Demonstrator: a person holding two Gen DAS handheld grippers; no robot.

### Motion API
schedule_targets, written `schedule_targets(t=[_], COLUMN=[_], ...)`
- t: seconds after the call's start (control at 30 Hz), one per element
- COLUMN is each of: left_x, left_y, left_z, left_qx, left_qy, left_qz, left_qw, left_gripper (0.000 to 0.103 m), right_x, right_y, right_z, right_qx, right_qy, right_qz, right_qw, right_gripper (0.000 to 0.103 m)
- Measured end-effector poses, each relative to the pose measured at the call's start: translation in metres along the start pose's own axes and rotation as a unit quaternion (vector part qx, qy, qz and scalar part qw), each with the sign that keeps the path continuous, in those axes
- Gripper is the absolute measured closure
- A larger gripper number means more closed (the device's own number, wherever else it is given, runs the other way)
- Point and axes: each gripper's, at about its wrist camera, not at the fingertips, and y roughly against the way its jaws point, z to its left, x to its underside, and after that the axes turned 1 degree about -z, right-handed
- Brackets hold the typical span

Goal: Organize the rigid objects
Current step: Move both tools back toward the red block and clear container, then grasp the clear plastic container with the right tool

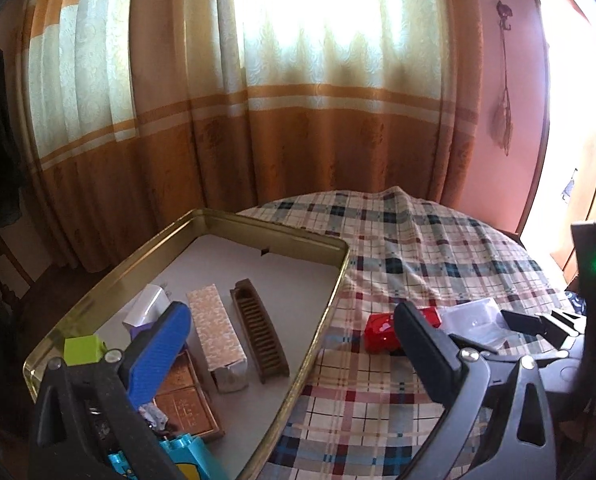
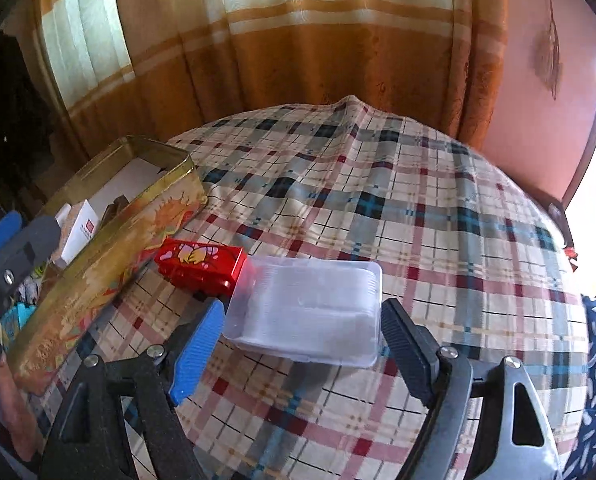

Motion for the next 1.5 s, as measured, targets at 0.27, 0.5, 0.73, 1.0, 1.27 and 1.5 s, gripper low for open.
schedule_targets(t=[0.27, 0.5, 0.73, 1.0, 1.27, 1.5], left_x=[0.003, 0.004, 0.005, 0.007, 0.020, 0.022], left_y=[-0.006, -0.007, -0.003, -0.001, 0.001, -0.023], left_z=[0.001, 0.001, 0.002, -0.010, -0.051, -0.075], left_qx=[-0.003, -0.001, 0.000, 0.021, 0.060, 0.082], left_qy=[0.004, 0.004, 0.003, -0.013, -0.062, -0.075], left_qz=[0.006, 0.007, 0.007, 0.009, 0.013, 0.050], left_qw=[1.0000, 1.0000, 1.0000, 0.9997, 0.9962, 0.9925], left_gripper=[0.000, 0.000, 0.000, 0.000, 0.000, 0.007], right_x=[0.003, 0.002, -0.002, 0.001, 0.008, 0.010], right_y=[-0.003, -0.010, -0.020, -0.010, 0.009, 0.011], right_z=[0.005, 0.014, 0.021, -0.005, -0.060, -0.074], right_qx=[-0.006, 0.003, 0.029, 0.042, 0.068, 0.055], right_qy=[0.002, 0.010, 0.022, -0.013, -0.068, -0.095], right_qz=[0.007, 0.020, 0.025, 0.009, -0.008, -0.010], right_qw=[1.000, 1.000, 0.999, 0.999, 0.995, 0.994], right_gripper=[0.018, 0.015, 0.011, 0.020, 0.020, 0.020])
